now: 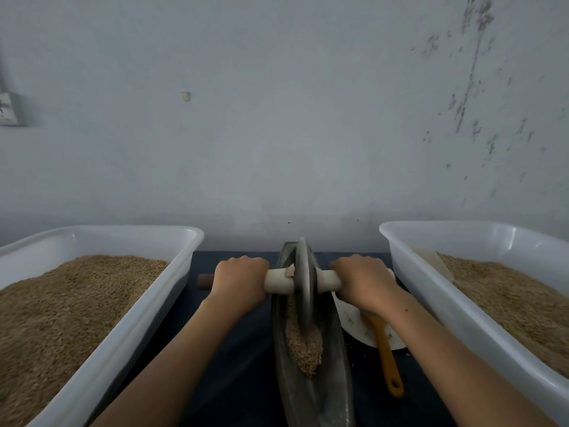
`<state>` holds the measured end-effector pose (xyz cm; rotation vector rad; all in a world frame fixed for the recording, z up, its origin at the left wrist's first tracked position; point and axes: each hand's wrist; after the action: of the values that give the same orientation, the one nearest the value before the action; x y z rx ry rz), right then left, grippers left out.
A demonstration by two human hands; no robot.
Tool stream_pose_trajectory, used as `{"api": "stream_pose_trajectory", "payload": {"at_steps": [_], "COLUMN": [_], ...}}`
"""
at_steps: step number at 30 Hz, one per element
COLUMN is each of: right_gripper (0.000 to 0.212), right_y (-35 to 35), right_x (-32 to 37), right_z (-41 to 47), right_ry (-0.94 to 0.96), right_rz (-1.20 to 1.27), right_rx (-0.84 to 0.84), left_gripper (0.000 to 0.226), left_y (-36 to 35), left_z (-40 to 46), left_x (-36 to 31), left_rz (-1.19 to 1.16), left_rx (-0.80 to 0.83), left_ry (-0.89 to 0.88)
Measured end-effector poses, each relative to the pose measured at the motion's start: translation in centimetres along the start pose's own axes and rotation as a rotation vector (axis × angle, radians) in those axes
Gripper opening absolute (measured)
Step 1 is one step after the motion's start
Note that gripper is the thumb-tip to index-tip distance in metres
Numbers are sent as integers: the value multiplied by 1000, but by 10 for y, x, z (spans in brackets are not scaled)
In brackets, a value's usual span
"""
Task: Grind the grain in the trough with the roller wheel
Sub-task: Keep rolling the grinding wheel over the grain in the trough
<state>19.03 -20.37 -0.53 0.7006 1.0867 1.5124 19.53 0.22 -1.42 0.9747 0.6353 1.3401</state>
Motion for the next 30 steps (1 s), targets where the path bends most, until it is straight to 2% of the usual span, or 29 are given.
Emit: {"api": "stream_pose_trajectory", "payload": {"at_steps": [2,4,10,13,15,18,24,27,30], "right_gripper": [15,17,31,36,34,24,7,14,25], "right_y": [-3,-2,10,12,10,6,-7,-5,3], "right_x": [2,3,-1,-2,-3,-3,3,2,-1], "right_z": [-1,-1,0,0,1,3,0,0,0], "right_ry": [-22,-22,25,18,22,25,-8,4,33], "right_rz": [6,14,25,65,66,57,-6,-2,11], "right_rx": [-64,-43,242,342,328,245,-76,-37,141], "left_gripper": [23,26,43,46,44,37,22,28,40], "left_y": [-2,-1,9,11,10,7,-1,1,6], "left_z": [-1,-1,1,1,1,1,-4,-2,0], "left_x": [-1,-1,6,6,5,3,-2,1,3], "left_rz": [-3,-2,-52,-76,-59,-21,-25,-19,-21], "left_rx": [-57,-36,286,369,345,223,-15,29,200], "left_ry": [9,0,-41,-30,-21,-9,30,-1,-41]}}
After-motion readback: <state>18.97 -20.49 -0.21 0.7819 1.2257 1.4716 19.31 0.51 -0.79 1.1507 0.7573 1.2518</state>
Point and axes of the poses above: each hand's wrist, its own z-axis towards the middle knuckle, its own y-axis out of the back of the hand, x = y × z, and after that the axes turned 13 degrees about -x, right-handed
